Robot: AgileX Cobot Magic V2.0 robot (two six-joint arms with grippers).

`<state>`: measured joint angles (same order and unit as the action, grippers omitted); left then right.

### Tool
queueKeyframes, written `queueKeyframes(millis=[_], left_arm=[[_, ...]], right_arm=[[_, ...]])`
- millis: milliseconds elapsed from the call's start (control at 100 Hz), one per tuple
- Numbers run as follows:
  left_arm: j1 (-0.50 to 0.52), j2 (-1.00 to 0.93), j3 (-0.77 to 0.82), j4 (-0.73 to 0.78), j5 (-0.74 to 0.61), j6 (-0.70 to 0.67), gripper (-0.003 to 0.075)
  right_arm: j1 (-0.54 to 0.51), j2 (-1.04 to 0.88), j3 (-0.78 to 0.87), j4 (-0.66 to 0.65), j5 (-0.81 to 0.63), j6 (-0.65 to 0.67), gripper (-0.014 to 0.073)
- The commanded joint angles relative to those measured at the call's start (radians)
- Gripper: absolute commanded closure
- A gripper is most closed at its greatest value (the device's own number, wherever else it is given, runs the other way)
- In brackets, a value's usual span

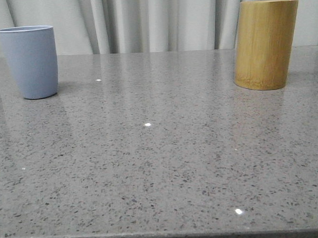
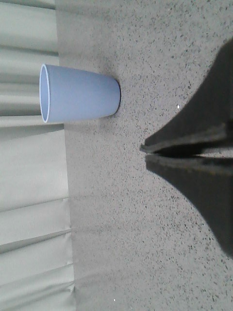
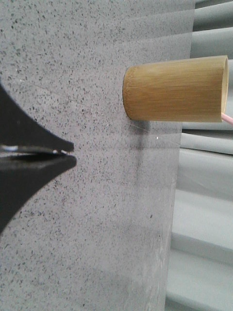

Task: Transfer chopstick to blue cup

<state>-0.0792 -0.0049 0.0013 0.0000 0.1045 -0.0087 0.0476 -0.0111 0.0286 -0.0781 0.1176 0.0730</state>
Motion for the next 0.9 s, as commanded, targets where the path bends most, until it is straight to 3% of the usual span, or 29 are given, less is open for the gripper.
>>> queueKeyframes(millis=[0,580,890], left_arm=[[-0.01,-0.034,0.011,-0.011,-0.078,-0.008,0.0739],[-0.01,-0.034,0.011,-0.011,-0.078,-0.008,0.0739],[-0.01,-0.034,-0.028,-0.049,-0.105,-0.008,0.0739]], right_arm=[[-0.004,-0.015,-0.001,0.001,-0.08,-0.004,0.0662],[-0.004,-0.015,-0.001,0.001,-0.084,-0.004,0.0662],[-0.004,-0.015,-0.018,0.0,-0.295,-0.004,0.0662]])
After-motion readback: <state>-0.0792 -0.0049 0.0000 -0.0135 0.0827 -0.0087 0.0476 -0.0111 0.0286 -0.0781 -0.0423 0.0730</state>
